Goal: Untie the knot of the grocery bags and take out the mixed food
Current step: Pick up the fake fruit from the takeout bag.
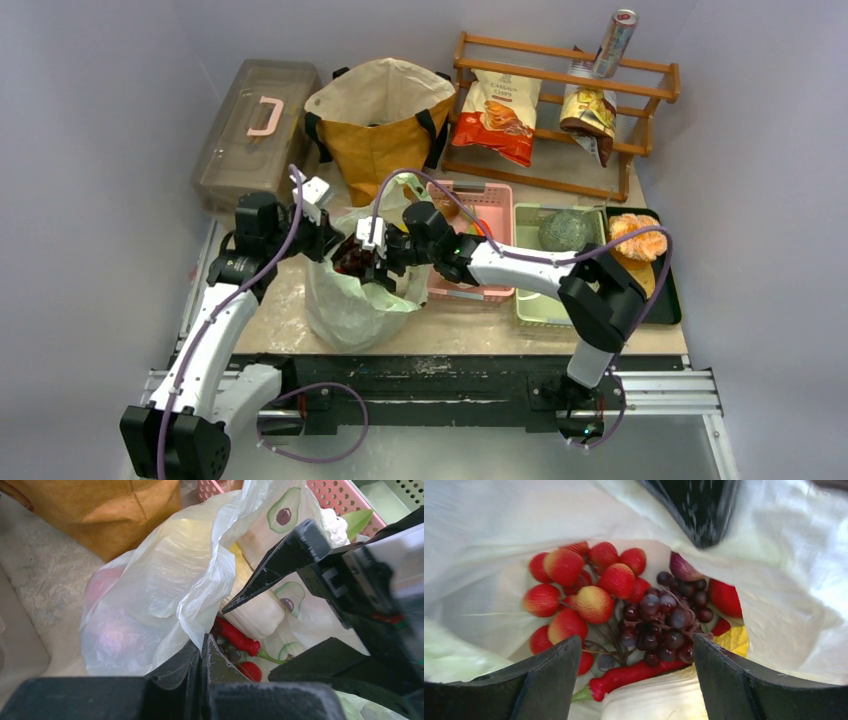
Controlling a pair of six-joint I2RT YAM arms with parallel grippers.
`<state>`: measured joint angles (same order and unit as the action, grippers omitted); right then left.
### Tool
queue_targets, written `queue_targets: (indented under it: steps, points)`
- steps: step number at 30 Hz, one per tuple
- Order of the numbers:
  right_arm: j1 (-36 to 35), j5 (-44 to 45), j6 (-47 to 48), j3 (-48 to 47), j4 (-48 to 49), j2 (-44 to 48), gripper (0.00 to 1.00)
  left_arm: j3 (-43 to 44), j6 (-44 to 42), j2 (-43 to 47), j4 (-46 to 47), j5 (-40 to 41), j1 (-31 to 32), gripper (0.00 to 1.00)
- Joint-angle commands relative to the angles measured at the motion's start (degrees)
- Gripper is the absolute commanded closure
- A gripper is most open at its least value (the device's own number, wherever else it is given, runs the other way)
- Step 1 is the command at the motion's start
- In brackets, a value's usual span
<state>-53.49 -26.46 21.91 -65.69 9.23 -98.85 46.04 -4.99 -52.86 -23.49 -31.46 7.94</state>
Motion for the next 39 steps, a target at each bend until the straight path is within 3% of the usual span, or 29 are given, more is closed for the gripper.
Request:
queue_targets:
  steps: [1, 12, 17, 22, 26, 32, 39]
  points:
    - [-0.2, 5.1, 0.4, 1.4, 10.3, -2.6, 0.21, 0.4, 2.3, -0.5, 3.5, -0.6, -2.1, 1.0]
    - [-6.6, 12.2, 2.2, -3.1, 23.2, -8.7, 0.19, 24.2, 5.4, -18.1, 6.3, -7.4, -2.5, 1.0]
    - [-8.3, 15.6, 3.3, -5.7, 26.0, -11.3, 0.18, 30.5, 8.1, -22.4, 3.8, -15.8, -2.6, 1.0]
    - [-8.2, 15.8, 4.8, -10.1, 26.2, -14.9, 0.18, 28.9, 1.3, -21.5, -3.4, -19.4, -2.9, 1.0]
    - [-7.6, 16.8, 5.0, -7.4, 25.8, -12.5, 0.19, 24.6, -2.8, -17.5, -7.4, -20.5, -4.3, 1.0]
    - [-3.4, 20.0, 0.5, 1.9, 26.9, -5.8, 0.25, 18.5, -6.0, -11.7, -8.2, -20.0, -4.6, 1.0]
    - [-1.8, 22.7, -3.6, 1.4, 28.5, -9.6, 0.32, 15.1, -5.6, -10.2, -7.4, -19.5, -4.6, 1.0]
